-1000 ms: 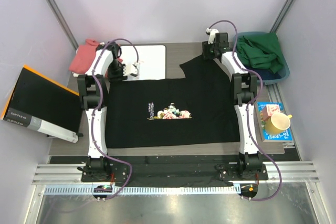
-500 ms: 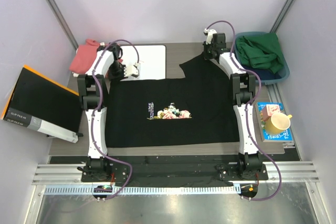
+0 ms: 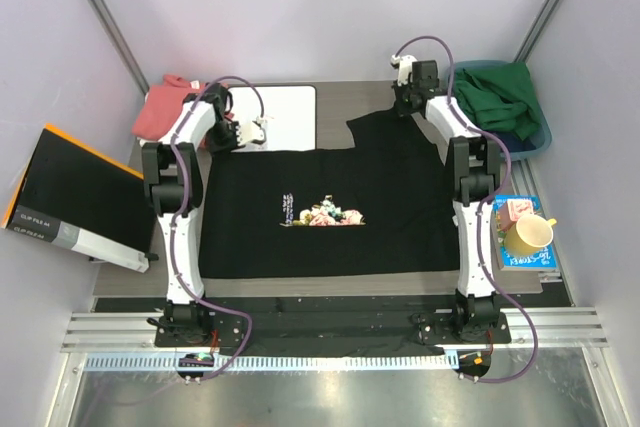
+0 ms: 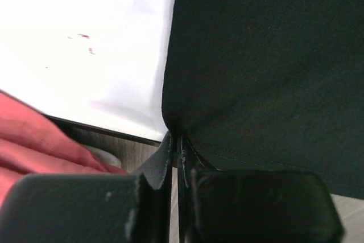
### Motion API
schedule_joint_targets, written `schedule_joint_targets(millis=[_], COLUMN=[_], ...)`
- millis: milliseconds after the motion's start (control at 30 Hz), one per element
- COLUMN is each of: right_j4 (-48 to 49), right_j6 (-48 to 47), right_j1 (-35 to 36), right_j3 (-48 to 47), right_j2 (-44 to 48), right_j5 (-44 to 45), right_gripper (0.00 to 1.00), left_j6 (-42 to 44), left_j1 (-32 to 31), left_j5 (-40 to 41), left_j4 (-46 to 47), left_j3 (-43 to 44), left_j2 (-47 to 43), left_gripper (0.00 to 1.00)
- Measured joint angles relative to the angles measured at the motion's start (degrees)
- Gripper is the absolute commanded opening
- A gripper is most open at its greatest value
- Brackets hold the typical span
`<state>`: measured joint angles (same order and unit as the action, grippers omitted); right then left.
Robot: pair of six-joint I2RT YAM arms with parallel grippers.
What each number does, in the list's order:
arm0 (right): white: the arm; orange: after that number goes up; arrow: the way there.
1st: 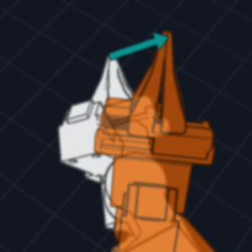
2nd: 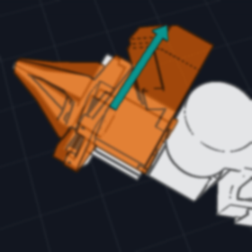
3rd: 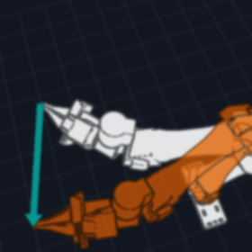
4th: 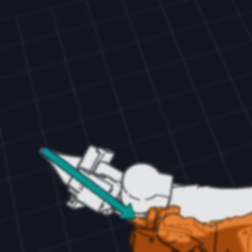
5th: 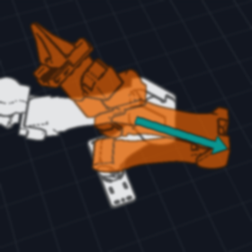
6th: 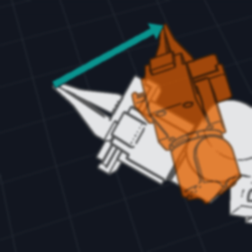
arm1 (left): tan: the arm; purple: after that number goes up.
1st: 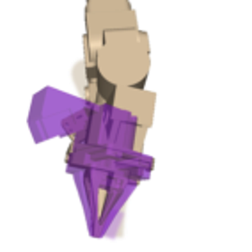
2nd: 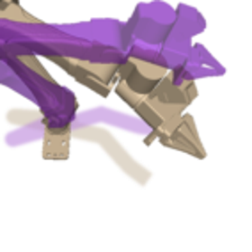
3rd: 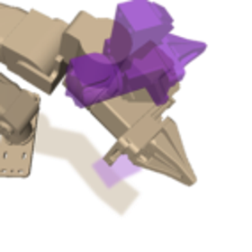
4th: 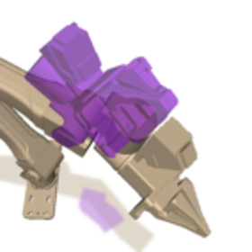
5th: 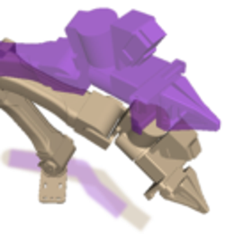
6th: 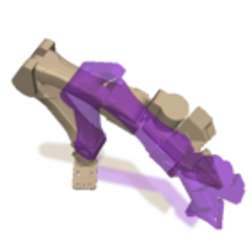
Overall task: Fold and stack the t-shirts
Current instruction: Grap the side of the flattened tshirt furthest away from the robot with both arms, then fold the other side of the tshirt into a rectangle
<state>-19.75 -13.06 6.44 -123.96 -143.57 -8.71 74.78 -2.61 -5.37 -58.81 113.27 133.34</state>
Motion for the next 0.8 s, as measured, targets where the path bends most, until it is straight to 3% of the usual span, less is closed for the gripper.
schedule_joint_targets(millis=[433, 800], right_j4=[-4.90, -22.93], right_j6=[-3.85, -14.29], right_j1=[-0.94, -2.47], right_j3=[8.74, 11.76], right_j2=[15.93, 24.70], right_j5=[-5.18, -13.79], right_gripper=[0.01, 0.01], left_j6=[-0.79, 5.86], left_j1=[0.04, 1.03], left_j5=[-2.01, -2.80], left_j4=[5.86, 0.87], left_j3=[-9.42, -18.47], left_j2=[-11.78, -19.85], left_gripper=[0.00, 0.00])
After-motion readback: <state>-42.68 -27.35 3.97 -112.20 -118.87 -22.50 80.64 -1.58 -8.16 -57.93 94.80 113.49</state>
